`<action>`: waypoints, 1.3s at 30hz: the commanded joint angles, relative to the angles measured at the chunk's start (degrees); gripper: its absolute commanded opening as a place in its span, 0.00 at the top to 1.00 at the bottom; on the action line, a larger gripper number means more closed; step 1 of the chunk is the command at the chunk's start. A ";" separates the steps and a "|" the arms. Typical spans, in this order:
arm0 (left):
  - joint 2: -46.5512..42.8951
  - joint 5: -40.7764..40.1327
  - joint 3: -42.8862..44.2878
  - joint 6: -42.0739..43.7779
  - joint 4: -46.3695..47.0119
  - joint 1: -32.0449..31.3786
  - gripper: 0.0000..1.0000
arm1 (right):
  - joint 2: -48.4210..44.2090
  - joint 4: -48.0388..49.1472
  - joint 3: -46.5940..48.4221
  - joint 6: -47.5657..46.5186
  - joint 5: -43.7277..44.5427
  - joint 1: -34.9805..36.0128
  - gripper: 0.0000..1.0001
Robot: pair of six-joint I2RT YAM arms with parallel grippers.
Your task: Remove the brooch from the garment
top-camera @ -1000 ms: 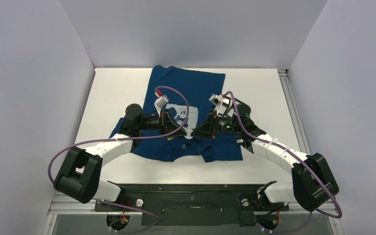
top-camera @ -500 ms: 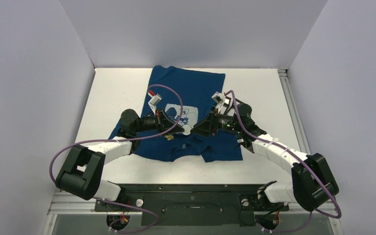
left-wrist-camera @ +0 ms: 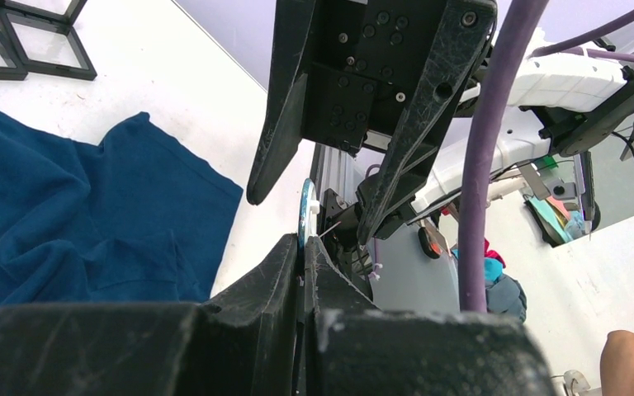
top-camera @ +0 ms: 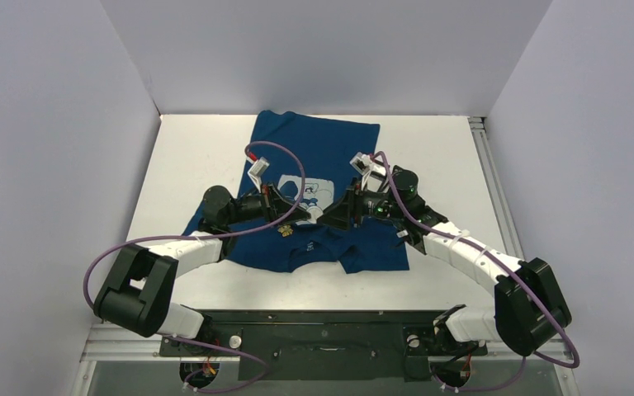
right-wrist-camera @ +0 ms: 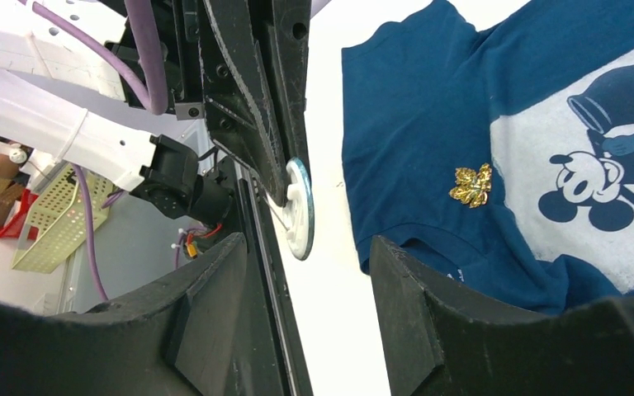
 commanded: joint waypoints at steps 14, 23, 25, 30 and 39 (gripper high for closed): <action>-0.64 -0.56 -1.18 -1.04 8.22 -0.72 1.00 | 1.09 -7.06 5.74 -8.20 2.99 2.55 0.49; -0.70 -0.27 -1.47 0.43 8.34 -1.11 1.00 | 1.73 -4.65 5.90 -5.86 2.68 2.70 0.54; -0.77 -0.20 -1.47 0.74 8.38 -1.11 1.00 | 1.84 -3.36 5.56 -4.70 2.33 2.58 0.58; -0.86 -0.01 -1.80 1.66 8.50 -1.15 1.00 | 1.68 0.52 4.11 -1.50 1.41 1.76 0.65; -0.66 0.09 -1.73 1.72 9.43 -1.55 1.00 | 1.92 0.06 4.14 -1.71 2.11 1.62 0.68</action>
